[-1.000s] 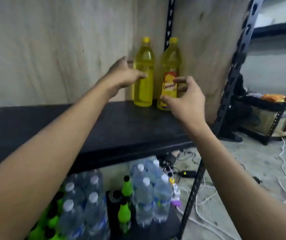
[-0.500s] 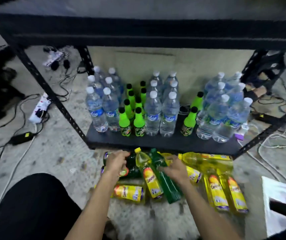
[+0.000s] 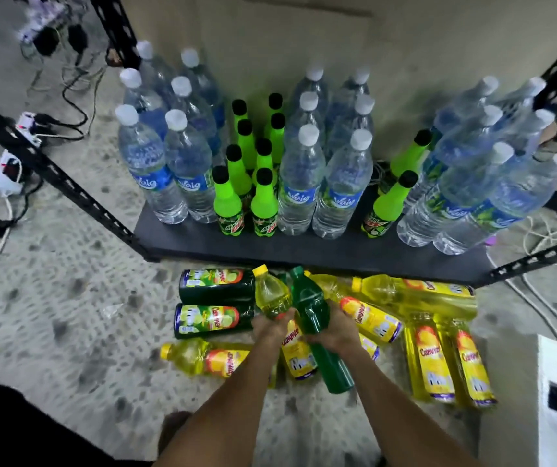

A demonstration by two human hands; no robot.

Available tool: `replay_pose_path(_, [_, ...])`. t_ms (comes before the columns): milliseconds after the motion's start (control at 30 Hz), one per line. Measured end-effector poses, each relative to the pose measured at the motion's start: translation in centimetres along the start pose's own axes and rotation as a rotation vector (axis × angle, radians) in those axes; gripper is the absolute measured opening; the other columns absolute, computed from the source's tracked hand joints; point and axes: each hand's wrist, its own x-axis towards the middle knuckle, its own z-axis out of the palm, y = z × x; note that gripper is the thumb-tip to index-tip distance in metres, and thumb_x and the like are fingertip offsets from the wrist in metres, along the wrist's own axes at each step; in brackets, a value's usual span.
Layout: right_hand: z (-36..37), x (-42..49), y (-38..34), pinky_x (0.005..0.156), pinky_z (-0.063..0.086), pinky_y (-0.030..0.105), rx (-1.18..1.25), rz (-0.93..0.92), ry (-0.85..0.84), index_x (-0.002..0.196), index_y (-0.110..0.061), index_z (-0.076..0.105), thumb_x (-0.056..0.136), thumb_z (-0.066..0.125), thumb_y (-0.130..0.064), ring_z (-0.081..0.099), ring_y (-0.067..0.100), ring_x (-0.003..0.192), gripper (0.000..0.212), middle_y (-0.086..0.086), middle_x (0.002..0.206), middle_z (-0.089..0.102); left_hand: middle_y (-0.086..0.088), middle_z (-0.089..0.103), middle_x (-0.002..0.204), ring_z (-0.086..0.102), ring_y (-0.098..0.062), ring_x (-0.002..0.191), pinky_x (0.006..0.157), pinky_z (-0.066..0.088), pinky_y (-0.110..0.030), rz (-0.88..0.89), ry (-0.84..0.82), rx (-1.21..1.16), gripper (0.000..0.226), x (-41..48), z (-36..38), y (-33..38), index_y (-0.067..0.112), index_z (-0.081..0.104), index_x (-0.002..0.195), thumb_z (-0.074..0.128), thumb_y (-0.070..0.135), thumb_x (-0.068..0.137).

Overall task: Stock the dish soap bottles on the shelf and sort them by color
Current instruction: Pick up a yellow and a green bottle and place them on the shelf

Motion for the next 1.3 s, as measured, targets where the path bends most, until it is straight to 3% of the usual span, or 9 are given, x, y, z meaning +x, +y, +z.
replay_pose_path(233, [-0.5, -0.5, -0.2, 0.075, 0.051, 0.024, 0.045, 0.017, 0.093, 0.125, -0.014, 0.058, 0.048, 0.097, -0.037, 0.069, 0.022, 0.102, 0.089, 0.003, 0.109, 0.073, -0.02, 0.056, 0.136, 0.055, -0.039, 0.124, 0.095, 0.046, -0.041, 0.142, 0.062, 0.243, 0.08, -1.3, -0.2, -0.3, 0.005, 0.036, 0.141, 0.071, 0.049, 0.084])
replay_pose_path(400, [-3.9, -5.0, 0.6, 0.069, 0.053, 0.023, 0.146, -0.077, 0.263, 0.119, -0.02, 0.062, 0.046, 0.093, -0.034, 0.072, 0.021, 0.092, 0.081, 0.001, 0.099, 0.076, -0.013, 0.066, 0.113, 0.063, -0.035, 0.106, 0.079, 0.047, -0.036, 0.45, 0.058, 0.416, 0.068, -6.2, -1.7, 1.3, 0.004, 0.037, 0.135, 0.061, 0.05, 0.091])
replay_pose_path(500, [-8.6, -9.3, -0.1, 0.074, 0.054, 0.023, 0.243, -0.16, 0.384, 0.122, -0.021, 0.062, 0.043, 0.094, -0.04, 0.072, 0.018, 0.092, 0.088, 0.001, 0.101, 0.077, -0.005, 0.065, 0.101, 0.065, -0.024, 0.091, 0.071, 0.046, -0.031, 0.666, 0.053, 0.459, 0.079, -11.5, -3.7, 4.4, 0.005, 0.033, 0.142, 0.06, 0.055, 0.089])
replay_pose_path(633, [-16.8, -16.9, -2.0, 0.078, 0.04, 0.01, 0.358, -0.318, 0.633, 0.126, -0.022, 0.061, 0.044, 0.093, -0.04, 0.069, 0.015, 0.103, 0.09, -0.001, 0.113, 0.074, -0.008, 0.068, 0.119, 0.065, -0.028, 0.11, 0.09, 0.052, -0.04, 1.008, 0.024, 0.439, 0.078, -20.7, -7.0, 10.0, 0.011, 0.039, 0.139, 0.061, 0.062, 0.083])
replay_pose_path(733, [-23.9, -23.9, -3.5, 0.092, 0.043, 0.017, 0.422, -0.482, 0.798, 0.135, -0.025, 0.054, 0.042, 0.09, -0.048, 0.062, 0.011, 0.113, 0.103, -0.007, 0.123, 0.067, 0.014, 0.071, 0.107, 0.069, -0.007, 0.097, 0.083, 0.057, -0.034, 1.255, -0.007, 0.366, 0.075, -29.0, -9.4, 14.5, 0.033, 0.044, 0.131, 0.057, 0.076, 0.072])
replay_pose_path(900, [-36.0, -34.9, -5.2, 0.081, 0.047, 0.011, 0.5, -0.72, 1.045, 0.117, -0.044, 0.057, 0.037, 0.089, -0.053, 0.059, -0.015, 0.094, 0.086, -0.027, 0.098, 0.064, 0.031, 0.071, 0.095, 0.068, 0.011, 0.083, 0.071, 0.051, -0.018, 1.599, -0.063, 0.129, 0.06, -43.6, -11.7, 22.5, 0.05, 0.052, 0.114, 0.063, 0.082, 0.065])
replay_pose_path(1000, [-42.4, -38.6, -6.7, 0.077, 0.049, 0.01, 0.538, -0.784, 1.167, 0.117, -0.041, 0.06, 0.036, 0.091, -0.054, 0.062, -0.015, 0.089, 0.087, -0.025, 0.095, 0.068, 0.026, 0.073, 0.095, 0.071, 0.005, 0.084, 0.072, 0.056, -0.02, 1.707, -0.134, 0.03, 0.055, -49.7, -10.9, 28.5, 0.05, 0.056, 0.108, 0.066, 0.08, 0.063])
replay_pose_path(1100, [-48.1, -38.6, -9.0, 0.085, 0.053, 0.021, 0.561, -0.756, 1.268, 0.126, -0.032, 0.059, 0.037, 0.091, -0.054, 0.065, 0.003, 0.098, 0.097, -0.013, 0.106, 0.068, 0.009, 0.074, 0.108, 0.071, -0.017, 0.102, 0.092, 0.055, -0.044, 1.711, -0.178, -0.027, 0.063, -52.5, -7.5, 35.9, 0.039, 0.058, 0.115, 0.069, 0.073, 0.063])
replay_pose_path(1300, [-56.1, -31.0, -13.4, 0.09, 0.049, 0.027, 0.627, -0.651, 1.33, 0.129, -0.021, 0.056, 0.048, 0.094, -0.043, 0.062, 0.022, 0.112, 0.091, 0.003, 0.117, 0.068, -0.013, 0.064, 0.125, 0.063, -0.036, 0.111, 0.089, 0.052, -0.042, 1.648, 0.118, 0.203, 0.065, -52.6, 1.5, 48.0, 0.017, 0.042, 0.134, 0.064, 0.056, 0.087])
